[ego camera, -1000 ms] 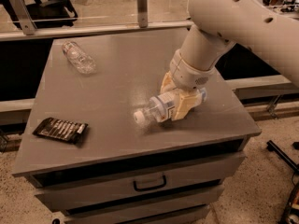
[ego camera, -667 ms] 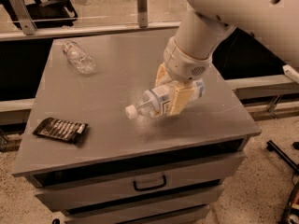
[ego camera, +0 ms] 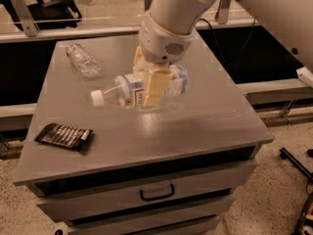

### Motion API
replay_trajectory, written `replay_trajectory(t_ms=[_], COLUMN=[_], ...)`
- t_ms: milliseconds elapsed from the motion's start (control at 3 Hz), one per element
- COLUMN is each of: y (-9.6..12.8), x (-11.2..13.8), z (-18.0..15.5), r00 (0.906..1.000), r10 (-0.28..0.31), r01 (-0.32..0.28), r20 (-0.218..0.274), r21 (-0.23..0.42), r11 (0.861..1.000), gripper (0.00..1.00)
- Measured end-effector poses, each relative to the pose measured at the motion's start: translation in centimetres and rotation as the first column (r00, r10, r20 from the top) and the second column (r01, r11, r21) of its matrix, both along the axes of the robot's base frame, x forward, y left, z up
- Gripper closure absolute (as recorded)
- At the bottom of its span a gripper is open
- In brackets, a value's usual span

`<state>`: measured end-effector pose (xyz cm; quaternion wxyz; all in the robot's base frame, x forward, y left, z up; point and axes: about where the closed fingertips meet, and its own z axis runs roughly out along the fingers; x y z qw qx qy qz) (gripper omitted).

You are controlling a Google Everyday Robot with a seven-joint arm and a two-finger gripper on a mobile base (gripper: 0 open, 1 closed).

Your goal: Move blue plastic bottle near rxbar chocolate

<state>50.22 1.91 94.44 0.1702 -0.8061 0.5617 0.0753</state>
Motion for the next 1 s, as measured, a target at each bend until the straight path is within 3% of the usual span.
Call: replay_trajectory(t_ms=[333, 667, 1000], y=[4.0, 6.4, 6.4], x=[-0.3, -0.2, -0.3], z=[0.6, 0.1, 0.1], r00=[0.9999, 0.9994, 0.9994], r10=[0.012, 0.021, 0.021], r01=[-0.012, -0.024, -0.024], r20=[0.003, 0.026, 0.026], r21=[0.060, 0.120, 0.120], r11=[0.998, 0.992, 0.992], gripper=[0.86, 1.00, 1.00])
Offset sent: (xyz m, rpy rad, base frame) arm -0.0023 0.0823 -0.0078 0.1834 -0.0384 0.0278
